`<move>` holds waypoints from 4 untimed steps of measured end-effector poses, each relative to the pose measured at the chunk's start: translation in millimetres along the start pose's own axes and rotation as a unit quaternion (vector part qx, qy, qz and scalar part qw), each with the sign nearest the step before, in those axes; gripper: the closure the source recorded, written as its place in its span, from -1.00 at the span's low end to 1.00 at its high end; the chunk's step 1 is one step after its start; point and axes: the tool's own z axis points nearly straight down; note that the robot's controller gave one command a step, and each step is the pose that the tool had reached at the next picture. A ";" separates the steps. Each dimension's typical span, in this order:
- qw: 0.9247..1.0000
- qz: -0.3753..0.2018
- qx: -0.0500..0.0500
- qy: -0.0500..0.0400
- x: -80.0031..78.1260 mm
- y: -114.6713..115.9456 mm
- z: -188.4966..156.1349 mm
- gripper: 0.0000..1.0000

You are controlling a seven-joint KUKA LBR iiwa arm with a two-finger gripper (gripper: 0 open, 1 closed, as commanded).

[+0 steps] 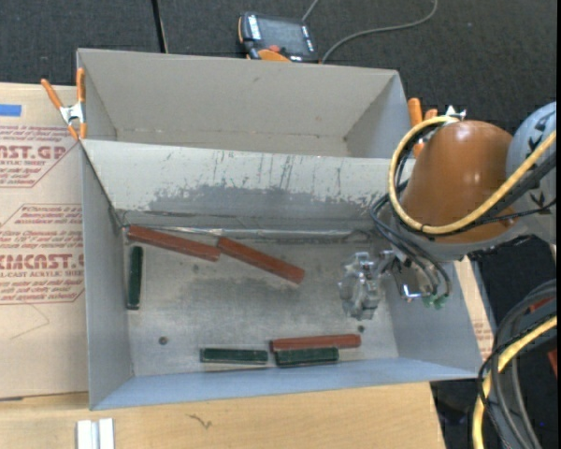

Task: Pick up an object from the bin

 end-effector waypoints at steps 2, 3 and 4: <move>0.984 -0.177 0.001 -0.004 11.9 -28.9 101.3 -1.00; 0.984 -0.176 0.001 -0.003 12.7 -28.9 101.1 1.00; 0.971 -0.240 0.003 -0.005 11.4 -13.8 -85.7 1.00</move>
Offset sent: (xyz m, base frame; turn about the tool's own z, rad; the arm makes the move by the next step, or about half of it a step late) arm 0.0000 0.0000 0.0000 0.0000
